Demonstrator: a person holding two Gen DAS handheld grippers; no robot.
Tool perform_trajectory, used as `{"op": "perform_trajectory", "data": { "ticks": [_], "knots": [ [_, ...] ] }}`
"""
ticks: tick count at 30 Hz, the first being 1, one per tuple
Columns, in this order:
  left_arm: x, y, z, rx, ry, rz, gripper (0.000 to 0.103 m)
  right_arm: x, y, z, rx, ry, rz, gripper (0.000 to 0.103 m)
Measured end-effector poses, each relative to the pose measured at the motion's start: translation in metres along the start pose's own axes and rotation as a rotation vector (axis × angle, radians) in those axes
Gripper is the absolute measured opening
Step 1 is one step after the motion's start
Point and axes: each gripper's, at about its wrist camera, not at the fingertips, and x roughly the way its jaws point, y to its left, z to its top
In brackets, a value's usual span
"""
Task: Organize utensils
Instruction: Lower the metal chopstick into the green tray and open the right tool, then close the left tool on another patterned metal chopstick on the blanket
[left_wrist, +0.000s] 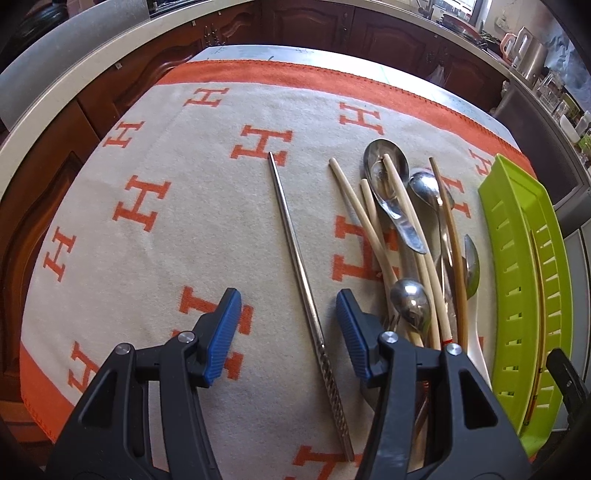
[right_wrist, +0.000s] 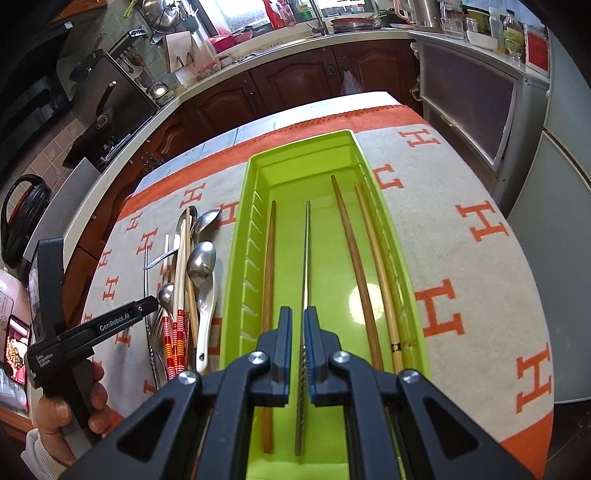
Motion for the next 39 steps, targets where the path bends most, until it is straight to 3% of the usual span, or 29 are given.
{"op": "perform_trajectory", "data": {
  "ticks": [6,10,12,21,29,33,39],
  "knots": [
    [-0.004,0.005,-0.004,0.03,-0.011,0.018,0.025,-0.002,0.001,-0.002,0.004,0.0,0.008,0.006],
    [-0.007,0.018,-0.006,0.049,0.0,-0.006,0.007,-0.003,0.001,-0.003,0.003,0.001,0.012,0.006],
    [-0.007,0.026,-0.006,0.05,0.007,-0.036,0.004,-0.004,0.002,-0.004,0.002,0.001,0.012,0.006],
    [-0.011,0.063,-0.012,0.005,0.0,-0.181,0.004,-0.005,0.007,-0.005,-0.014,-0.004,0.011,0.006],
    [-0.016,0.073,-0.014,-0.019,-0.015,-0.186,0.004,-0.005,0.009,-0.006,-0.016,-0.006,0.012,0.006],
    [-0.036,0.069,-0.016,-0.008,-0.057,-0.19,0.003,-0.007,0.008,-0.005,-0.011,-0.012,0.016,0.006],
    [-0.082,0.046,-0.009,0.036,-0.104,-0.267,0.003,-0.013,0.004,-0.004,0.004,-0.029,0.032,0.006]
  ]
}}
